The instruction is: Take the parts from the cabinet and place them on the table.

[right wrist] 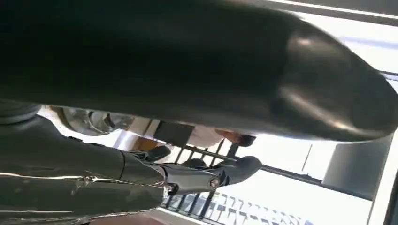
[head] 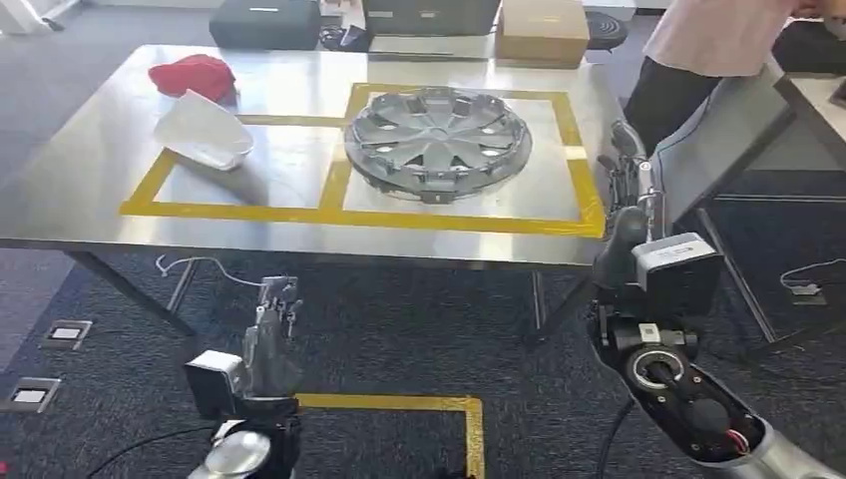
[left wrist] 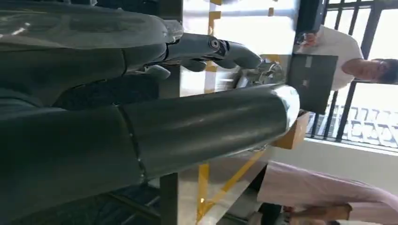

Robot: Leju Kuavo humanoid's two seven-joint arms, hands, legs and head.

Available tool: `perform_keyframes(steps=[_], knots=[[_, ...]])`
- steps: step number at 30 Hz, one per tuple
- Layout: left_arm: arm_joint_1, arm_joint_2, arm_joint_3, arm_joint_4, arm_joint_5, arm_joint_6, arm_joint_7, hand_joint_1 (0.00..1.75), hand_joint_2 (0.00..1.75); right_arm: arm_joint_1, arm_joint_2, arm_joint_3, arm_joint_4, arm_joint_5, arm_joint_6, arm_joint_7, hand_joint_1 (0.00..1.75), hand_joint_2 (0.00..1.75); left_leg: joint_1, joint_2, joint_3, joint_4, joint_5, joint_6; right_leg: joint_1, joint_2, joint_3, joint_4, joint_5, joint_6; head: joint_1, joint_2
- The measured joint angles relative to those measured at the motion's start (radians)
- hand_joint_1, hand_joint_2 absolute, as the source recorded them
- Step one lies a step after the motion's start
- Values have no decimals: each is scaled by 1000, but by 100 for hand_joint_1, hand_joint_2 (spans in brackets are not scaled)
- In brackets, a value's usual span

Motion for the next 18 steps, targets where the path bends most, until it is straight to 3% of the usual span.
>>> perform_keyframes(steps=[1, 2, 3, 4, 5, 7, 8, 9, 11, 12, 13, 14, 15, 16, 17, 18], knots=[[0, -1, 0, 0, 0, -2, 0, 0, 0, 1, -1, 0, -4, 2, -2, 2, 0, 0, -4, 0, -8, 0, 8, 0, 8, 1, 61, -90, 35, -12, 5, 0], [-1, -2, 0, 0, 0, -3, 0, 0, 0, 0, -2, 0, -9, 6, -5, 3, 0, 0, -7, 0, -14, 0, 16, 0, 18, 2, 123, -183, 51, -28, 8, 0], [-1, -5, 0, 0, 0, -5, 0, 0, 0, 0, -4, 0, -16, 12, -7, 7, 0, 0, -10, 0, -20, 0, 23, -5, 22, -1, 162, -262, 19, -47, 5, 0], [-2, -5, 0, 0, 0, -5, 0, 0, 0, 1, -6, 0, -23, 17, -9, 13, 0, 0, -5, 1, -21, -1, 33, -8, 24, 0, 180, -301, 18, -41, -1, 0], [-3, -6, 0, 0, 0, -5, 0, 0, 0, 1, -7, 0, -25, 18, -12, 19, 0, 0, 0, 2, -20, -10, 46, -16, 31, 2, 169, -293, 34, -42, 1, 0], [-1, -8, 0, -1, -3, -3, 1, 0, 0, 1, -9, 1, -32, 19, -16, 27, 0, 0, -1, 2, -23, -24, 68, -28, 32, 0, 162, -312, 57, -51, 20, 0], [-1, -6, 0, -1, -3, -1, 1, 0, 0, 0, -9, 2, -33, 21, -16, 27, 0, 0, 1, 1, -29, -17, 50, -32, 16, -9, 157, -326, 75, -48, 18, 0], [-2, -5, 0, -1, -4, 0, 2, 0, 0, 0, -9, 2, -33, 23, -16, 31, 0, 0, -1, -2, -50, 18, -9, -37, 16, -6, 144, -327, 89, -57, 12, 0], [-1, -5, 0, -1, -4, 2, 3, 0, 0, 4, -9, 2, -37, 26, -16, 31, 0, 0, 8, -2, -97, 180, -147, -50, 13, -7, 109, -325, 115, -58, -9, 0], [-1, -3, 0, -1, -4, 2, 3, 0, 0, 4, -9, 2, -38, 26, -16, 31, 0, 0, 12, -2, -116, 267, -185, -56, 13, -7, 91, -324, 129, -57, -14, 0], [-1, -2, 0, -1, -4, 2, 3, 0, 0, 5, -9, 3, -38, 26, -16, 32, 0, 0, 15, -1, -122, 326, -183, -60, 11, -7, 74, -321, 140, -55, -18, 0], [0, 0, 0, -1, -4, 2, 3, 0, 0, 7, -9, 3, -38, 26, -16, 32, 0, 0, 18, -1, -112, 346, -150, -64, 10, -8, 58, -317, 151, -51, -21, 0], [0, 1, 0, -1, -4, 2, 3, 0, 0, 7, -9, 3, -38, 26, -16, 32, 0, 0, 21, -1, -83, 327, -105, -67, 7, -8, 41, -312, 160, -47, -24, 0], [-1, 1, 0, -1, -4, 2, 3, 0, 0, 7, -9, 3, -38, 26, -16, 32, 0, 0, 24, -1, -30, 263, -65, -70, 4, -8, 23, -306, 169, -41, -29, 0], [-1, 1, 0, -1, -4, 2, 3, 0, 0, 7, -9, 3, -39, 26, -16, 32, 0, 0, 27, -1, 39, 170, -58, -73, 1, -7, 11, -296, 177, -34, -34, 0], [-3, 0, 0, -2, -4, 2, 3, 0, 0, 7, -9, 3, -43, 26, -16, 32, 0, 0, 29, -2, 123, 66, -87, -75, 5, -6, -1, -286, 181, -28, -40, 0]])
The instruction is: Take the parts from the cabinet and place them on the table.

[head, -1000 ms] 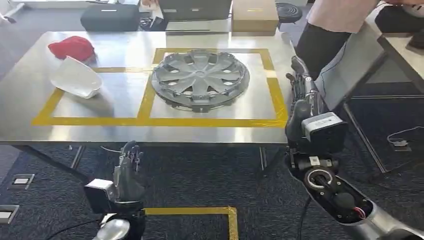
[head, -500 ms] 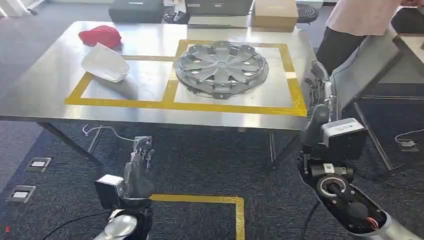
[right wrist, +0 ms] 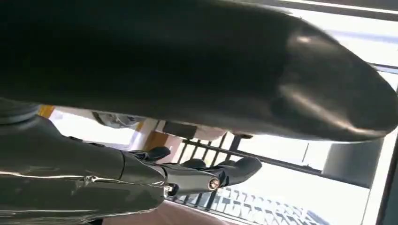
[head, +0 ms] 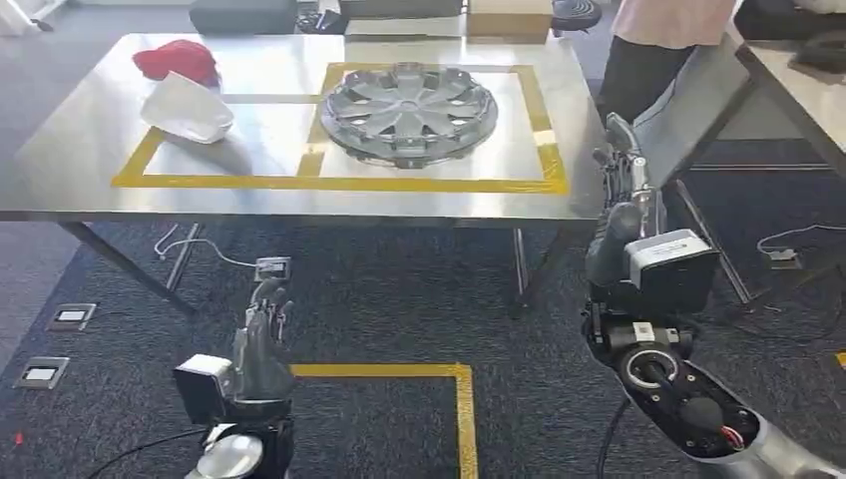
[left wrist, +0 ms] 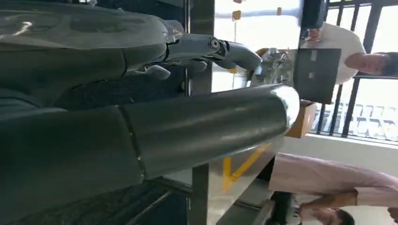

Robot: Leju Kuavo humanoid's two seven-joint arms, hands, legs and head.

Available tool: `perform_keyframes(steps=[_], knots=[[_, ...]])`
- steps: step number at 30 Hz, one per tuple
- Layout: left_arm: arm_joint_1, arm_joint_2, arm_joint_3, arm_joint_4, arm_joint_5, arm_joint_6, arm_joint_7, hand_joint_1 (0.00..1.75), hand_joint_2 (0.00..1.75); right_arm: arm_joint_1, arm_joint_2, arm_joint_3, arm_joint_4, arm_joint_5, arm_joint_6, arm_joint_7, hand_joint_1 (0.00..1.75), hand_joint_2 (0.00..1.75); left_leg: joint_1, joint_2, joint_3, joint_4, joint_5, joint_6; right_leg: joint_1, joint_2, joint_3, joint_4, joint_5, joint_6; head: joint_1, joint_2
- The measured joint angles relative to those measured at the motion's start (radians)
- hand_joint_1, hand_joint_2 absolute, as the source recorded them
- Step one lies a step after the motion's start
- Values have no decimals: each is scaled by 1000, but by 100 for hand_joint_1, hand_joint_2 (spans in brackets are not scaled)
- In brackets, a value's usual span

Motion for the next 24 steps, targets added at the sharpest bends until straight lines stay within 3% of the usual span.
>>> perform_keyframes(steps=[1, 2, 3, 4, 5, 7, 8, 9, 10, 11, 12, 14, 15, 16, 17, 19, 20, 21, 22, 24], knots=[[0, 0, 0, -5, 0, 0, 0, 0, 0, -1, 0, -1, -4, 1, 0, 0, 0, 0, -4, -5, 43, -92, -32, 7, 1, -1, -9, 11, 6, 5, -2, 0], [1, 0, 0, -6, 0, 0, 0, 0, 0, -1, 0, 0, -5, 2, 0, -1, 0, 0, -8, -5, 26, -74, -22, 22, 0, -1, -6, 3, 21, 10, 8, 0], [0, 0, 0, -6, -1, 0, 0, 0, 0, -1, 0, 0, -6, 2, 0, -1, 0, 0, -11, -7, 22, -76, -18, 24, -3, 0, -9, -1, 30, 17, 8, 0], [1, 0, 0, -6, -1, 0, 0, 0, 0, 0, -1, 0, -6, 2, 0, 0, 0, 0, -14, -6, 12, -73, -10, 35, -5, 1, -15, -2, 42, 26, 8, 0], [1, 0, 0, -6, -1, 0, 0, 0, 0, 3, -3, 0, -6, 2, 0, 0, 0, 0, -7, -2, 0, -77, 4, 49, -11, 2, -25, 2, 30, 32, 7, 0], [1, 0, 0, -6, -1, 2, 0, 0, 0, 4, -5, -1, -6, 2, 0, 0, 0, 0, -10, 1, -29, -77, 28, 67, -12, 3, -58, 97, -100, 38, 17, 0], [1, 0, 0, -7, -1, 3, 0, 0, 0, 4, -5, -1, -6, 2, 0, 0, 0, 0, -11, 2, -44, -77, 40, 69, -11, 4, -76, 179, -165, 42, 25, 0], [2, 0, 0, -7, -1, 3, 1, 0, 0, 4, -5, -1, -6, 2, 0, 0, 0, 0, -12, 2, -60, -76, 53, 69, -11, 5, -91, 268, -212, 45, 32, 0], [3, 0, 0, -7, -2, 4, 1, 0, 0, 6, -5, -1, -6, 2, 0, 0, 0, 0, -14, 2, -78, -75, 66, 70, -11, 5, -96, 338, -225, 46, 39, 0], [5, 0, 0, -7, -2, 6, 1, 0, 0, 6, -5, 0, -6, 2, 0, 0, 0, 0, -16, 2, -94, -74, 78, 68, -10, 5, -85, 362, -203, 45, 42, 0], [6, 0, 0, -7, -2, 6, 1, 0, 0, 6, -5, 0, -6, 2, 0, 0, 0, 0, -16, 2, -111, -74, 90, 66, -9, 5, -54, 346, -162, 42, 46, 0], [8, 0, 0, -8, -2, 9, 1, 0, 0, 6, -5, 0, -6, 2, 0, 0, 0, 0, -16, 2, -136, -72, 111, 61, -7, 7, 56, 210, -101, 32, 55, 0], [8, 0, 0, -9, -2, 10, 1, 0, 0, 5, -5, 0, -6, 2, 0, 0, 0, 0, -16, 2, -142, -72, 121, 57, -5, 9, 131, 105, -117, 22, 57, 0], [8, 0, 0, -14, -2, 13, 3, 0, 0, 5, -6, 0, -12, 4, 0, 0, 0, 0, -20, 1, -147, -71, 130, 50, 4, 8, 190, 1, -156, 17, 66, 0], [8, 0, 0, -16, -3, 14, 4, 0, 0, 5, -6, -1, -18, 6, -1, 0, 0, 0, -18, 2, -147, -74, 142, 44, 4, 8, 205, -28, -167, 17, 61, 0], [9, -1, 0, -18, -2, 15, 7, 0, 0, 4, -7, -1, -22, 7, -2, 8, 0, 0, -12, 3, -145, -88, 165, 31, 11, 10, 190, -21, -149, 8, 64, 0], [11, 0, 0, -19, -2, 15, 8, 0, 0, 5, -7, -1, -22, 7, -2, 11, 0, 0, -18, 3, -151, -91, 167, 23, 1, 6, 172, -32, -131, -1, 66, 0], [12, 1, 0, -19, -2, 16, 8, 0, 0, 3, -7, 0, -23, 8, -2, 13, 0, 0, -14, 0, -164, -69, 129, 21, 0, 0, 165, -34, -118, -6, 59, 0], [12, 2, 0, -20, -2, 16, 8, 0, 0, 4, -7, 0, -25, 8, -2, 14, 0, 0, -13, 0, -188, -9, 52, 16, -1, 0, 147, -33, -106, -20, 46, 0], [14, 3, 0, -21, -2, 16, 8, 0, 0, 5, -7, 0, -26, 8, -2, 15, 0, 0, -11, 0, -229, 153, -72, 8, 1, 0, 113, -32, -79, -22, 28, 0]])
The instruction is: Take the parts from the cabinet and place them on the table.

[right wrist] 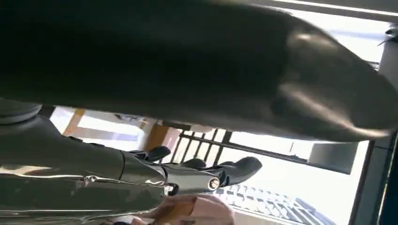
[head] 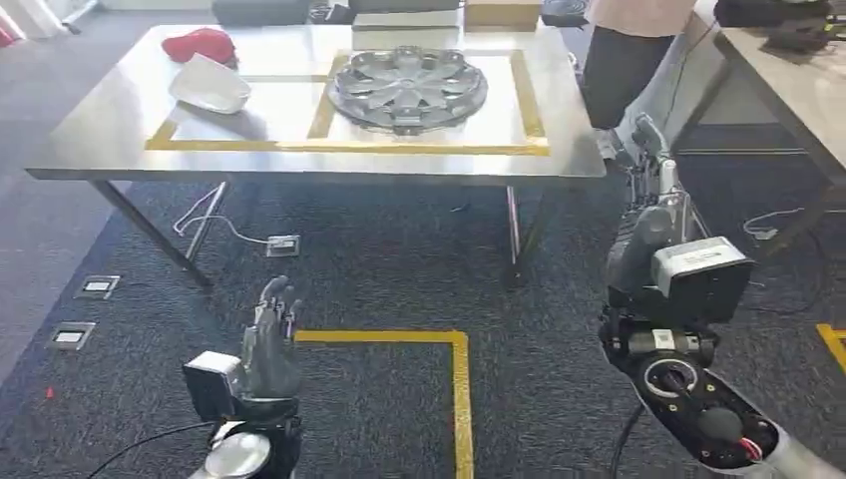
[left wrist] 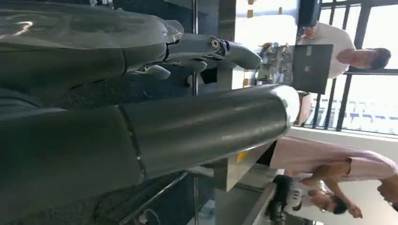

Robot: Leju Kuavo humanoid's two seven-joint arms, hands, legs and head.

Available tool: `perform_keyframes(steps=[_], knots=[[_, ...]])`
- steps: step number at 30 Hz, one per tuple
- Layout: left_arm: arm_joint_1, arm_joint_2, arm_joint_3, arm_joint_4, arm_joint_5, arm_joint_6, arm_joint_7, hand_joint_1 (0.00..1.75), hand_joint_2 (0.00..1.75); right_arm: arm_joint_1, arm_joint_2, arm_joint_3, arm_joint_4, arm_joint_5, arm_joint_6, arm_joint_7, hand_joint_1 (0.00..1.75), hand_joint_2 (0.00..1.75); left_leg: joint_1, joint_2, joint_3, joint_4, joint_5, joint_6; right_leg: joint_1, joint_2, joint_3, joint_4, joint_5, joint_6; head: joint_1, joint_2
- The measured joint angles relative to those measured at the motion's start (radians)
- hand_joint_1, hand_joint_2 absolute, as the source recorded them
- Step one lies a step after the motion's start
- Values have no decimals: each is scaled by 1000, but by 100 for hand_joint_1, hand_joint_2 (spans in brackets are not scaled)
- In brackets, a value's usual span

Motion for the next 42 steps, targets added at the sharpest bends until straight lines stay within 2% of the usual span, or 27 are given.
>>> perform_keyframes(steps=[1, 3, 5, 6, 7, 8, 11, 12, 13, 15, 16, 17, 18, 20, 21, 23, 26, 27, 29, 31, 32, 33, 35, 36, 38, 41, 42], knots=[[1, 1, 0, 0, 0, 0, 0, 0, 0, 0, 0, 0, 0, 0, 0, 0, 0, 0, 0, 0, -12, 71, -24, -3, 1, 0, -17, 1, 13, 0, -5, 0], [2, 1, 0, 0, 0, 0, 2, 0, 0, 1, 0, 0, -1, 0, 0, 1, 0, 0, 0, 0, 4, 126, 35, -5, 2, 0, -53, 7, 39, 1, -15, 0], [2, 2, 0, -2, 0, 7, 5, 0, 0, 1, -1, 0, -3, 16, -8, 14, 0, 0, 0, 0, 93, 32, 116, 0, 2, 1, -94, 21, 62, 8, -25, 0], [1, 2, 0, -5, 0, 10, 6, 0, 0, 2, -2, 1, -7, 23, -11, 21, 0, 0, 0, 0, 166, -65, 108, 6, 2, 2, -106, 30, 70, 12, -27, 0], [1, 2, 0, -10, 0, 10, 6, 0, 0, 3, -3, 1, -12, 29, -13, 24, 0, 0, -6, 0, 241, -171, 67, 11, 7, 2, -117, 38, 75, 16, -28, 0], [1, 2, 0, -15, 0, 11, 6, 0, 0, 5, -6, 1, -17, 35, -16, 27, 0, 0, -8, -1, 275, -248, 34, 21, 6, -1, -122, 41, 85, 23, -25, 0], [8, 6, 0, -18, 0, 11, 6, 0, 0, 9, -9, 3, -21, 37, -19, 31, 0, 0, -11, 0, 243, -243, 63, 48, 4, -1, -138, 31, 122, 43, -18, 0], [10, 7, 0, -18, 1, 11, 7, 0, 0, 13, -11, 3, -22, 37, -19, 31, 0, 0, -7, 7, 235, -243, 75, 54, -4, 2, -146, 42, 94, 47, -24, 0], [11, 7, 0, -19, 2, 13, 8, 0, 0, 13, -14, 3, -22, 37, -19, 34, 0, 0, -7, 6, 222, -244, 85, 63, -3, 3, -161, 82, 33, 51, -16, 0], [11, 7, 0, -20, 2, 18, 8, 0, 0, 13, -17, 4, -22, 37, -19, 35, 0, 0, -7, 8, 194, -243, 109, 67, -4, 4, -197, 246, -102, 59, -1, 0], [12, 7, 0, -20, 2, 19, 9, 0, 0, 13, -18, 5, -22, 36, -20, 36, 0, 0, -7, 8, 178, -242, 122, 66, -4, 4, -209, 326, -135, 62, 3, 0], [12, 8, 0, -20, 3, 19, 9, 0, 0, 13, -18, 6, -22, 36, -21, 36, 0, 0, -7, 8, 161, -239, 134, 65, -4, 4, -208, 376, -130, 64, 9, 0], [12, 8, 0, -20, 3, 19, 9, 0, 0, 13, -20, 7, -22, 36, -23, 36, 0, 0, -7, 9, 144, -237, 145, 63, -6, 4, -191, 384, -98, 64, 15, 0], [13, 9, 0, -21, 3, 19, 10, 0, 0, 13, -23, 8, -23, 38, -29, 35, 0, 0, -5, 8, 111, -230, 165, 56, -9, 4, -103, 289, -21, 62, 23, 0], [13, 9, 0, -22, 3, 20, 10, 0, 0, 13, -23, 8, -27, 40, -31, 35, 0, 0, -5, 8, 99, -226, 175, 51, -10, 5, -28, 190, -17, 60, 27, 0], [12, 9, 0, -29, 3, 20, 11, 0, 0, 14, -24, 8, -38, 50, -33, 36, 0, 0, -8, 7, 89, -222, 191, 39, -2, 9, 76, 16, -83, 47, 32, 0], [13, 11, 0, -29, 6, 21, 15, 0, 0, 19, -29, 8, -43, 51, -34, 39, 0, 0, -5, 8, 87, -235, 224, 21, 6, 9, 55, 23, -63, 28, 29, 0], [15, 14, 0, -30, 7, 22, 16, 0, 0, 20, -29, 8, -44, 51, -34, 39, 0, 0, -3, 7, 81, -227, 209, 17, -7, 3, 40, 16, -48, 17, 22, 0], [15, 17, 0, -30, 8, 23, 16, 0, 0, 19, -29, 9, -45, 51, -32, 40, 0, 0, -2, 5, 40, -120, 79, 9, -3, 0, 10, 16, -27, -2, 2, 0], [17, 20, 0, -30, 10, 23, 16, 0, 0, 20, -29, 10, -45, 51, -32, 40, 0, 0, -2, 5, 2, 40, -25, 3, 1, 0, -20, 17, -1, -4, -11, 0], [17, 22, 0, -30, 10, 23, 16, 0, 0, 20, -29, 10, -45, 51, -32, 40, 0, 0, -2, 5, -6, 102, -31, 2, 3, 1, -32, 19, 12, -4, -16, 0], [18, 23, 0, -30, 10, 23, 17, 0, 0, 22, -29, 10, -45, 51, -32, 40, 0, 0, -2, 5, 2, 126, -1, 4, 4, 1, -51, 22, 27, -4, -21, 0], [18, 24, 0, -30, 10, 23, 17, 0, 0, 24, -29, 10, -45, 50, -32, 40, 0, 0, -3, 5, 79, 47, 87, 13, 8, 2, -87, 27, 51, -1, -27, 0], [18, 24, 0, -31, 10, 23, 17, 0, 0, 24, -29, 10, -46, 51, -32, 40, 0, 0, -6, 4, 141, -38, 99, 22, 10, 3, -98, 30, 61, 1, -29, 0], [15, 24, 0, -40, 10, 23, 17, 0, 0, 24, -29, 10, -48, 51, -32, 40, 0, 0, -13, 6, 274, -245, 44, 35, 16, 2, -112, 35, 77, 10, -28, 0], [16, 25, 0, -43, 10, 23, 17, 0, 0, 25, -29, 10, -50, 51, -32, 40, 0, 0, -20, 5, 262, -255, 59, 50, 7, -1, -117, 21, 113, 28, -22, 0], [17, 24, -1, -43, 10, 23, 17, 0, 0, 26, -31, 10, -50, 51, -32, 39, 0, 0, -12, 8, 255, -265, 74, 57, 10, 2, -125, 22, 113, 34, -23, 0]])
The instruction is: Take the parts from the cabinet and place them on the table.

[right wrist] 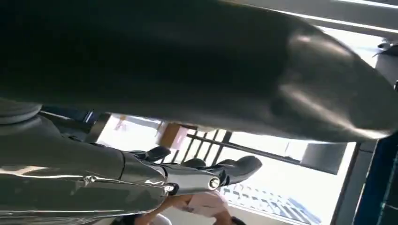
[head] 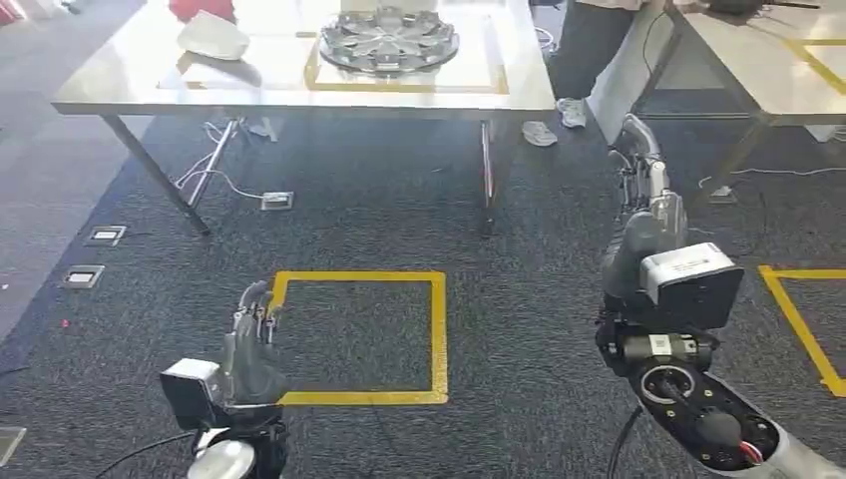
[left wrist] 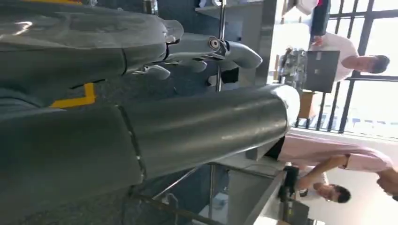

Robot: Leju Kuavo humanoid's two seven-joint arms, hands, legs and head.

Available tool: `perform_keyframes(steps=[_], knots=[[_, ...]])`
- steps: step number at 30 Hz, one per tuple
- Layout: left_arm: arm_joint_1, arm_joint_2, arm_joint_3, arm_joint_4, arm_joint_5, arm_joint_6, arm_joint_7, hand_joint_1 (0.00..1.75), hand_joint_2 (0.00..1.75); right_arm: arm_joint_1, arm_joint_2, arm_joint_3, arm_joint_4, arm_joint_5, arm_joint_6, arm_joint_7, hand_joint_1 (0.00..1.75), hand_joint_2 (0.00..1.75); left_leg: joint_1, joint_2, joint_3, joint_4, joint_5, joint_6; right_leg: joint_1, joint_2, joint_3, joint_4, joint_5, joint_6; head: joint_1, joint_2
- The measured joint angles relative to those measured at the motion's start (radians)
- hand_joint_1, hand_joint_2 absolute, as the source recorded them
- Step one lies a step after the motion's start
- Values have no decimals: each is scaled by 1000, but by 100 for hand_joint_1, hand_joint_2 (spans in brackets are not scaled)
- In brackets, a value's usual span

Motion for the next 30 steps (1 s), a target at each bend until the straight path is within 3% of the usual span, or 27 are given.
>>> perform_keyframes(steps=[1, 2, 3, 4, 5, 6, 7, 8, 9, 10, 11, 12, 14, 15, 16, 17, 19, 20, 21, 22, 23, 24, 25, 26, 27, 30], knots=[[0, 0, 0, 0, 0, 0, 0, 0, 0, 1, 0, 0, 0, 0, 0, 0, 0, 0, 0, 2, -12, 0, 12, 5, -5, 4, -11, 23, -48, 7, -4, 0], [-1, 0, 0, 0, 0, 0, 0, 0, 0, 1, -2, -1, 0, 0, 0, 1, 0, 0, 1, 3, -27, 1, 24, 15, -7, 5, -28, 83, -120, 13, 7, 0], [0, 0, 0, 0, 0, 0, 0, 0, 0, 2, -2, -1, 0, 0, 0, 1, 0, 0, 1, 3, -42, 1, 36, 15, -10, 5, -48, 168, -188, 20, 16, 0], [0, 0, 0, 0, 0, 0, 1, 0, 0, 3, -2, -1, 0, 0, 0, 1, 0, 0, 1, 4, -59, 1, 49, 14, -11, 5, -65, 256, -238, 25, 17, 0], [1, 0, 0, 0, 0, 0, 1, 0, 0, 4, -3, -1, 0, 0, 0, 1, 0, 0, 1, 4, -76, 2, 61, 13, -12, 5, -73, 322, -254, 29, 21, 0], [2, 0, 0, 0, 0, 0, 2, 0, 0, 4, -3, -1, 0, 0, 0, 1, 0, 0, 1, 4, -92, 3, 73, 11, -14, 5, -68, 355, -235, 32, 27, 0], [3, 0, 0, 0, 1, 0, 3, 0, 0, 4, -3, -1, 0, 0, 0, 1, 0, 0, 1, 4, -110, 5, 85, 8, -17, 5, -42, 347, -191, 34, 31, 0], [4, 0, 0, 0, 1, 0, 3, 0, 0, 4, -3, -1, 0, 0, 0, 1, 0, 0, 2, 4, -127, 8, 95, 4, -19, 5, 2, 299, -145, 35, 35, 0], [4, 0, 0, 0, 1, 0, 3, 0, 0, 3, -3, -1, 0, 0, 0, 1, 0, 0, 3, 3, -141, 13, 105, 0, -20, 5, 66, 215, -121, 34, 37, 0], [4, 0, 0, -1, 0, 0, 3, 0, 0, 3, -3, -1, 0, 0, 0, 1, 0, 0, 4, 3, -149, 18, 112, -5, -20, 7, 142, 109, -136, 31, 42, 0], [3, 0, 0, -3, 1, 0, 3, 0, 0, 2, -3, -1, -2, 0, 0, 2, 0, 0, 0, 3, -155, 22, 119, -11, -12, 7, 201, 10, -178, 26, 50, 0], [3, 0, 0, -3, 0, 0, 3, 0, 0, 1, -3, -1, -5, 0, 0, 1, 0, 0, 1, 4, -157, 21, 129, -17, -11, 8, 223, -34, -195, 16, 47, 0], [2, 0, 0, -3, 2, 0, 2, 0, 0, 1, -4, -1, -5, 0, 0, 1, 0, 0, 5, 4, -161, 14, 150, -28, -4, 9, 205, -25, -185, 3, 45, 0], [3, 0, 0, -3, 2, 0, 2, 0, 0, 1, -5, -1, -5, -1, 0, 2, 0, 0, 1, 4, -166, 13, 151, -35, -11, 7, 196, -35, -176, -12, 43, 0], [4, 1, 0, -3, 4, 0, 2, 0, 0, -1, -5, 0, -5, -1, 1, 2, 0, 0, 6, -1, -175, 33, 123, -38, -14, 1, 190, -36, -167, -22, 36, 0], [4, 1, 0, -3, 5, 0, 2, 0, 0, -2, -5, 0, -5, -1, 1, 1, 0, 0, 6, -1, -194, 84, 63, -42, -14, 1, 178, -36, -159, -33, 27, 0], [5, 2, 0, -3, 8, 0, 1, 0, 0, -2, -5, 1, -5, -1, 0, 0, 0, 0, 7, -1, -246, 245, -57, -49, -14, 1, 153, -36, -138, -38, 11, 0], [6, 2, 0, -3, 9, 0, 0, 0, 0, -1, -5, 1, -5, -1, 0, 0, 0, 0, 7, -1, -267, 323, -80, -52, -14, 1, 139, -34, -127, -37, 5, 0], [7, 3, -1, -2, 10, 0, 0, 0, 0, -1, -5, 2, -4, -1, -1, 0, 0, 0, 8, -1, -273, 370, -64, -54, -13, 1, 126, -33, -117, -36, -2, 0], [7, 3, -1, -2, 10, 0, -1, 0, 0, 0, -5, 2, -4, -1, -4, -1, 0, 0, 9, -1, -259, 368, -26, -53, -14, 0, 119, -31, -110, -34, -7, 0], [7, 4, -1, -2, 11, -2, -2, 0, 0, 0, -5, 3, -4, -1, -5, -1, 0, 0, 10, -1, -224, 325, 13, -52, -14, 2, 108, -28, -102, -30, -11, 0], [6, 4, -1, -2, 11, -2, -3, 0, 0, 1, -5, 3, -4, -1, -6, -1, 0, 0, 11, -1, -169, 243, 42, -49, -14, 3, 98, -23, -97, -26, -13, 0], [5, 4, -1, -3, 11, -2, -4, 0, 0, 1, -5, 3, -5, -1, -6, -1, 0, 0, 12, -1, -101, 140, 51, -46, -15, 4, 93, -17, -95, -23, -13, 0], [4, 4, -1, -3, 11, -2, -4, 0, 0, 1, -5, 3, -5, -1, -7, -1, 0, 0, 9, -2, -43, 55, 26, -43, -9, 4, 83, -10, -95, -19, -16, 0], [3, 3, -1, -3, 11, -3, -5, 0, 0, -1, -5, 3, -5, -1, -8, -2, 0, 0, 6, -3, -32, 27, 16, -38, -9, 3, 79, -7, -92, -14, -15, 0], [5, 3, -1, -3, 11, -3, -8, 0, 0, 1, -6, 4, -5, -1, -10, -2, 0, 0, 5, -4, -43, 21, 16, -20, -9, 3, 71, -3, -78, 5, -5, 0]])
